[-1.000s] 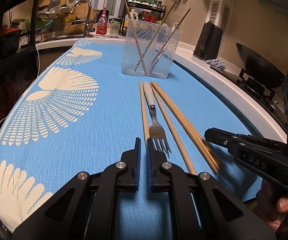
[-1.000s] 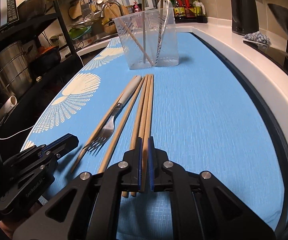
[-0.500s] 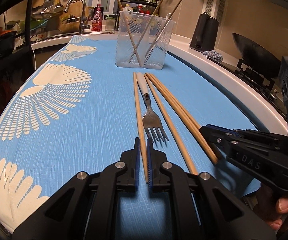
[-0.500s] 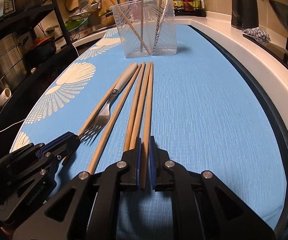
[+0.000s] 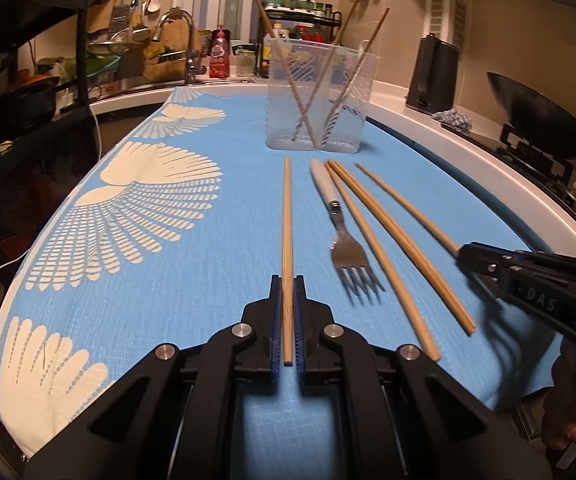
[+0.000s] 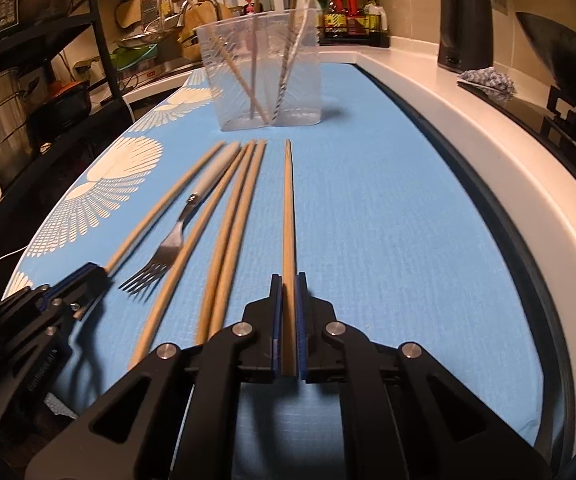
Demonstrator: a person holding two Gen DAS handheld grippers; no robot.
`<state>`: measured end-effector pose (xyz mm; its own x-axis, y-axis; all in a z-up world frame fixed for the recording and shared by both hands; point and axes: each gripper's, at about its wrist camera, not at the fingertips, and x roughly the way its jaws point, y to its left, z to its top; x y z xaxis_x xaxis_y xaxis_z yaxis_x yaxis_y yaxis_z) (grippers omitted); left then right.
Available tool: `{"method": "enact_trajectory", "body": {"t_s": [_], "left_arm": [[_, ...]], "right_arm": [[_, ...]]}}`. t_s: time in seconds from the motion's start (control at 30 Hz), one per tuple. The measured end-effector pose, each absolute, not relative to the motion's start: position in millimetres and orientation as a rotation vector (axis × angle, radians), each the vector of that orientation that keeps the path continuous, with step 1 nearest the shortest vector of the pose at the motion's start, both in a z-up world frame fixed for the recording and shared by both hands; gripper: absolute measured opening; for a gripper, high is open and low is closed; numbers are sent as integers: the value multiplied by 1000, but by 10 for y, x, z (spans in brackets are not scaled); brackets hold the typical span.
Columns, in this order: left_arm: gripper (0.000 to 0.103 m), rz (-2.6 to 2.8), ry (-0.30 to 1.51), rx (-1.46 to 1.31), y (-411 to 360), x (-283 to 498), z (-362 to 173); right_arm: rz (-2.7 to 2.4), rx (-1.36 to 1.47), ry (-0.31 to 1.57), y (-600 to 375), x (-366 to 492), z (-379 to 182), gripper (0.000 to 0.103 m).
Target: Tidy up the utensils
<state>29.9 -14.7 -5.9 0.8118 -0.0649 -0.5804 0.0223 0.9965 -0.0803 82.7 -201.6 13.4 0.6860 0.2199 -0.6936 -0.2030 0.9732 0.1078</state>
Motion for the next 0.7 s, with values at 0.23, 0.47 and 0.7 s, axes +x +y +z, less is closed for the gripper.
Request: {"method": "enact_trajectory", "body": {"t_s": [0.23, 0.47, 0.7], "left_arm": [[6, -36, 630, -82, -118, 340, -92], [6, -32, 615, -91, -103, 330, -116], [6, -29, 614, -88, -99, 334, -116]], "right_arm": [[219, 38, 782, -2115, 862, 81, 8], [218, 34, 724, -2120, 774, 39, 8], [216, 17, 690, -2101, 732, 20, 8]]}}
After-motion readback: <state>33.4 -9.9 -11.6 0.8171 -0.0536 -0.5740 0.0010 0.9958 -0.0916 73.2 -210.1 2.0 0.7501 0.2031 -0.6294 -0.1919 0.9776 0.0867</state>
